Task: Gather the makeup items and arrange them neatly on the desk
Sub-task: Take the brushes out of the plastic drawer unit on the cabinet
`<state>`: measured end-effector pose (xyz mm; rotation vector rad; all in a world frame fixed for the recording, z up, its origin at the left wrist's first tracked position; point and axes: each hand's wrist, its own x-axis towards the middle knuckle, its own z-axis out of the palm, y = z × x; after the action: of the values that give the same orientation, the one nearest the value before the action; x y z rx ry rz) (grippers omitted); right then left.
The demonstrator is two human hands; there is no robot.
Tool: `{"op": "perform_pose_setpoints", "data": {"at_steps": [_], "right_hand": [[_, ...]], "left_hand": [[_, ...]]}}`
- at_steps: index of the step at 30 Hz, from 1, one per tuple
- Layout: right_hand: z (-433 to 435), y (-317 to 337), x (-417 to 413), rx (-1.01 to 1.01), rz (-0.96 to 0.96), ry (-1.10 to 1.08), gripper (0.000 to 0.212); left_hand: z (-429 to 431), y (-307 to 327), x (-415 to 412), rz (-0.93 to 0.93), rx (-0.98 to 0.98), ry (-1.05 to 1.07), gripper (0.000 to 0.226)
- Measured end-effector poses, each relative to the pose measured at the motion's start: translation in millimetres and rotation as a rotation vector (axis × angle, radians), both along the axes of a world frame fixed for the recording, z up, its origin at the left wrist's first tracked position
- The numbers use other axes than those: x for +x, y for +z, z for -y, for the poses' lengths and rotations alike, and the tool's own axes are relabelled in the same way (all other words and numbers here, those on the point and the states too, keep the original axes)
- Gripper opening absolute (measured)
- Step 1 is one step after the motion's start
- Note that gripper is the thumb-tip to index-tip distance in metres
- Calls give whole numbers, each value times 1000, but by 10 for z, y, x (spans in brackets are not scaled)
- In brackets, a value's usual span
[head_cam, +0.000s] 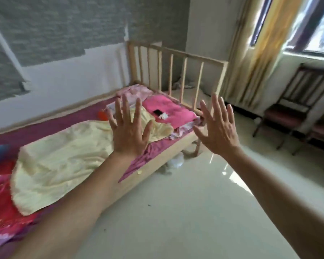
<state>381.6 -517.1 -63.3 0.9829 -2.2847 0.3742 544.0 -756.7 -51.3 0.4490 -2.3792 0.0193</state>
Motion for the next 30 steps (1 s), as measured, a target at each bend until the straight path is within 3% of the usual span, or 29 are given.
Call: {"op": "perform_pose_setpoints", "data": {"at_steps": [6, 14, 23, 30], "right_hand": [[-2047, -92, -882, -23, 42, -340, 81], [-4347, -188, -1804, -28, 84, -596, 82], [-5983, -615, -3021, -14, 142, -803, 82], [-7073, -681, -4587, 65, 181, -931, 81]], "left_hand": [[-1739, -75, -1688, 23, -29, -317, 70], [-3944, -112, -3444, 44, -24, -632, 69], [-5672, -488, -5350, 33, -15, -914, 67], [-6891, -658, -7238, 138, 15, -1039, 68]]}}
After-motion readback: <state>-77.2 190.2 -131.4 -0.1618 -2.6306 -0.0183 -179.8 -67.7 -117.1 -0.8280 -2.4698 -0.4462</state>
